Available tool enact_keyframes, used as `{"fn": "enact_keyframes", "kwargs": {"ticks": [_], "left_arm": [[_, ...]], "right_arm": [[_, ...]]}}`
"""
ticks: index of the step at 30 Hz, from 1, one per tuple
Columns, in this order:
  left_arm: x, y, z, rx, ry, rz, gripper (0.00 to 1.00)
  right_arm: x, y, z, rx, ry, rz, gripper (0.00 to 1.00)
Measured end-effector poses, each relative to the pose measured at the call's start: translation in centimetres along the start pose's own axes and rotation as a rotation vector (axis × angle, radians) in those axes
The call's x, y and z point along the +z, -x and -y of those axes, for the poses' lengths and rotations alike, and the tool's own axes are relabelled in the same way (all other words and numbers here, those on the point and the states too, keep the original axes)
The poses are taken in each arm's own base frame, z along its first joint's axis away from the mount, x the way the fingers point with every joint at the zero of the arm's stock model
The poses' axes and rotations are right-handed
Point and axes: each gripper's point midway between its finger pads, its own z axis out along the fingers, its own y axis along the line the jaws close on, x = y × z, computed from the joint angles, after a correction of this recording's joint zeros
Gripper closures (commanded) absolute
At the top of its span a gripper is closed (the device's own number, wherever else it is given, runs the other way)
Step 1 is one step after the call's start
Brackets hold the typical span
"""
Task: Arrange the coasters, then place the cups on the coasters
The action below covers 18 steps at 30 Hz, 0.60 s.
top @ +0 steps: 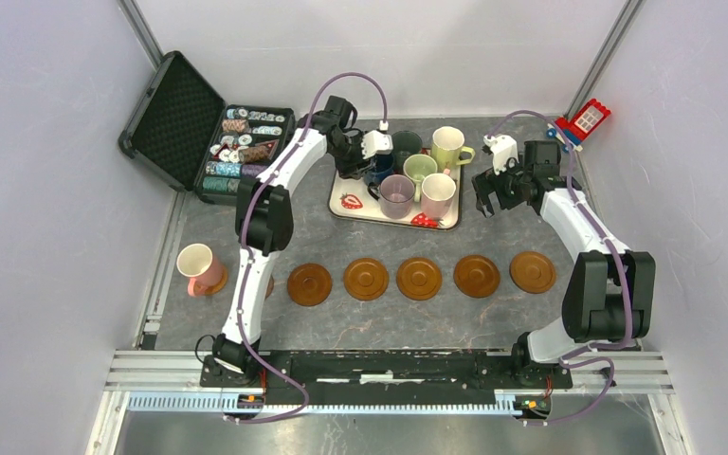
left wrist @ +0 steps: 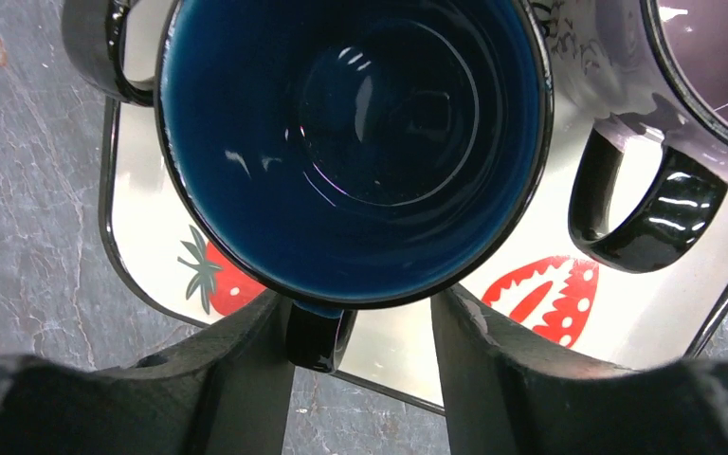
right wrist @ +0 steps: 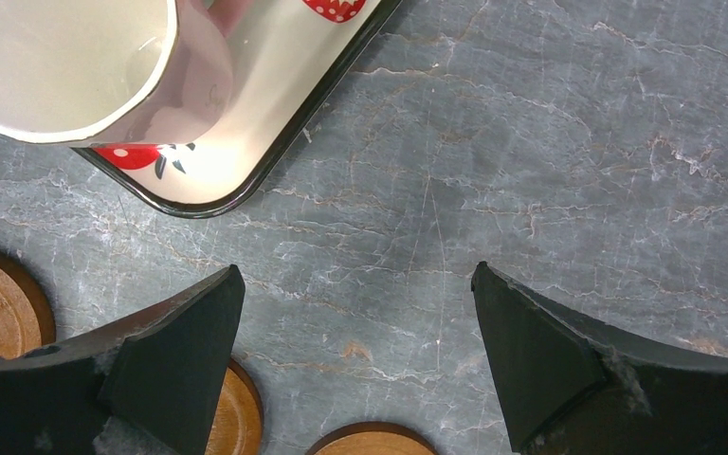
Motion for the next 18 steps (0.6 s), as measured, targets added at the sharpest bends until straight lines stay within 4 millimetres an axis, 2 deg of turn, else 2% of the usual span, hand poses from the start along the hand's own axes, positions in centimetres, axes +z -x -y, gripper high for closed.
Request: {"fn": "enact_keyframes", "kwargs": {"ticks": [3,5,8,12,18], "left_arm": [[0.0,0.3,-0.3,-0.012,0.013,0.008,0.6],[0.0,0.4,-0.4,-0.041,0.021,0.011,0.65],[0.1,0.2,-0.4,-0.107,0.034,0.013,0.8],[-0.1,0.0,0.3,-0.209,0.047,0.027,0.97],[-1.6,-1.2,2.1,-0.384,0.074,0.011,0.98]], "right_arm": [[0.0,0.2,0.1,-0.001,-0.002,0.004,0.02],[-0.1,0.3,0.1,-0.002,-0.003,0.006,0.02],[-0.1,0.4,0.2,-0.003,-0.004,0.008,0.02],[-0.1,0.4,0.2,-0.003,-0.005,0.007,0.02],[-0.1,0.4,0.2,-0.003,-0.005,0.008,0.02]]}}
